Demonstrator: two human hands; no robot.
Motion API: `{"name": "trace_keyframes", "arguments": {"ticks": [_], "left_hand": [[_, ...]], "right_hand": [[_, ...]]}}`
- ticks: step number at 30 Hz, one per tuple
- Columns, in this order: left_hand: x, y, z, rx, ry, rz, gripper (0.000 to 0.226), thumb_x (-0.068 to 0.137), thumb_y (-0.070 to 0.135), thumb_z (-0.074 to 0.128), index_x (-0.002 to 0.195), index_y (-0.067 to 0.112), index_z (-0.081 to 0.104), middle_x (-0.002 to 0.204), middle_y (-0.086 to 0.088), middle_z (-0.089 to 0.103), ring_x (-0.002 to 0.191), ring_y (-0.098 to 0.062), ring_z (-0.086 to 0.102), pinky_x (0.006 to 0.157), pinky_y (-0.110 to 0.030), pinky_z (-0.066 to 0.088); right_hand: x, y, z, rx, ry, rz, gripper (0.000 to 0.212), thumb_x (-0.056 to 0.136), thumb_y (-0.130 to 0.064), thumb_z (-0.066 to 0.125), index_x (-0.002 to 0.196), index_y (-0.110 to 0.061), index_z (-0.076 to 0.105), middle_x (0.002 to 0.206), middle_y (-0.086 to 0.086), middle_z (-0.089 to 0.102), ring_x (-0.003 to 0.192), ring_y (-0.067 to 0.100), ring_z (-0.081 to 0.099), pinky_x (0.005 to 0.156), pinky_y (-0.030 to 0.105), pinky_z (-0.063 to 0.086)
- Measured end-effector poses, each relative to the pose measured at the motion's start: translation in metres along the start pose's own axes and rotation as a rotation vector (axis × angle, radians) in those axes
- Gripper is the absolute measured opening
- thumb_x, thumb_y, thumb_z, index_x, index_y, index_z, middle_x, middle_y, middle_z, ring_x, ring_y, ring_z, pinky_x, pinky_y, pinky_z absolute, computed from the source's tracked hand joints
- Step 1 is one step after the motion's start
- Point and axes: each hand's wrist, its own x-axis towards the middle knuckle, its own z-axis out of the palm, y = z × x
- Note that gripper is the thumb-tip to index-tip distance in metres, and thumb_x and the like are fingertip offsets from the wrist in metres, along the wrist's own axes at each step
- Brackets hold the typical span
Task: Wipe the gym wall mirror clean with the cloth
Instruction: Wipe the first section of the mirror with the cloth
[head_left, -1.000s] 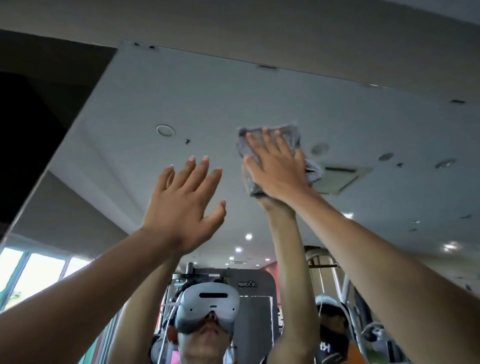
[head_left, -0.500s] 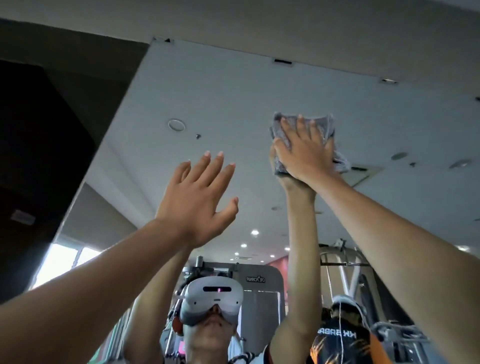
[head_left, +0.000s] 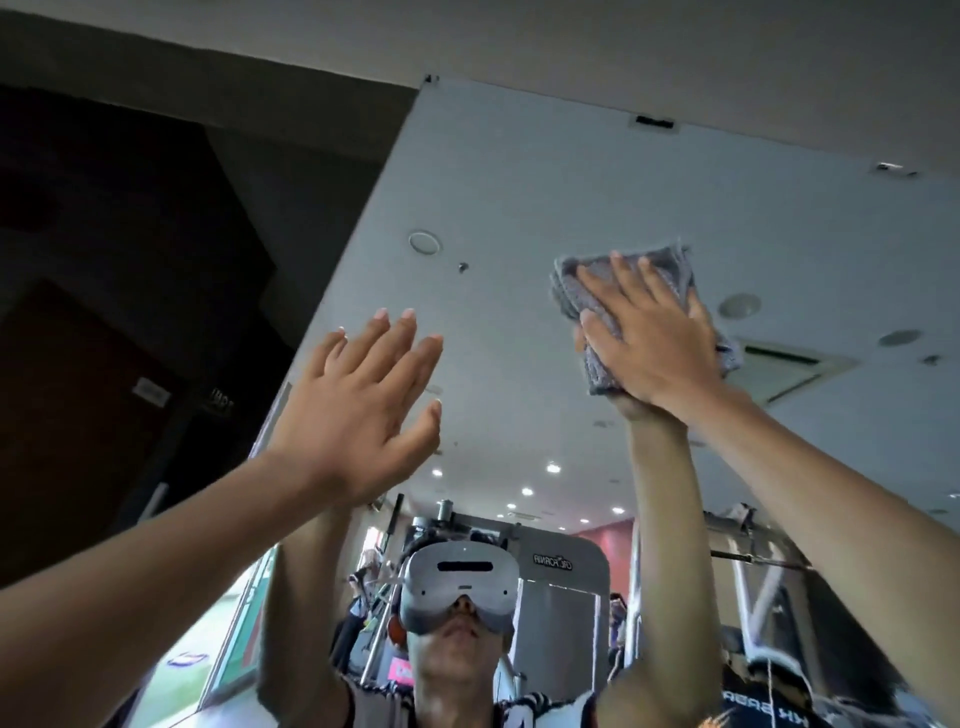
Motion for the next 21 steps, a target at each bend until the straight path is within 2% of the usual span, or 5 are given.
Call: {"name": "trace_keyframes", "arguments": {"ticks": [3, 5, 10, 14, 21], "left_hand": [[-0.006, -0.001, 0.002, -0.017, 0.014, -0.065, 0.071, 0.093, 0.061, 0.012, 0.159, 0.037, 0.016, 0.168, 0.004, 0.006, 0.155, -0.014, -0.004, 0.121, -0.041, -0.006], [-0.012, 0.001, 0.003, -0.045, 0.038, -0.159, 0.071, 0.092, 0.062, 0.007, 0.159, 0.039, 0.013, 0.168, 0.005, 0.002, 0.154, -0.013, -0.009, 0.122, -0.043, -0.008], [-0.02, -0.001, 0.006, -0.077, 0.044, -0.235, 0.071, 0.091, 0.063, 0.002, 0.159, 0.041, 0.003, 0.167, 0.008, -0.008, 0.152, -0.01, -0.019, 0.122, -0.045, -0.012], [-0.033, -0.005, 0.007, -0.105, 0.06, -0.284, 0.073, 0.093, 0.062, 0.007, 0.16, 0.034, 0.007, 0.168, 0.006, -0.006, 0.152, -0.01, -0.018, 0.123, -0.044, -0.007], [-0.054, -0.018, 0.014, -0.102, 0.056, -0.317, 0.077, 0.094, 0.066, 0.007, 0.161, 0.028, 0.005, 0.166, 0.01, -0.011, 0.151, -0.007, -0.018, 0.124, -0.042, 0.0]], "right_hand": [[0.041, -0.035, 0.005, 0.007, 0.025, 0.228, 0.057, 0.101, -0.053, 0.024, 0.156, -0.043, 0.014, 0.167, -0.006, 0.006, 0.154, 0.022, 0.002, 0.117, 0.064, 0.004], [0.062, -0.069, 0.005, 0.05, 0.0, 0.213, 0.058, 0.102, -0.051, 0.026, 0.157, -0.04, 0.012, 0.168, -0.004, 0.003, 0.154, 0.024, -0.002, 0.116, 0.067, 0.001], [0.054, -0.142, 0.009, 0.011, -0.056, -0.143, 0.057, 0.103, -0.051, 0.021, 0.158, -0.041, 0.007, 0.168, -0.005, -0.003, 0.154, 0.021, -0.006, 0.117, 0.065, -0.002], [0.021, -0.125, 0.011, -0.033, -0.05, -0.383, 0.055, 0.102, -0.054, 0.02, 0.155, -0.049, 0.006, 0.167, -0.012, -0.002, 0.154, 0.014, -0.003, 0.12, 0.058, -0.002], [0.071, -0.127, 0.006, 0.013, -0.053, -0.032, 0.055, 0.103, -0.049, 0.022, 0.157, -0.042, 0.01, 0.168, -0.006, 0.0, 0.154, 0.021, -0.002, 0.118, 0.063, 0.0]]}}
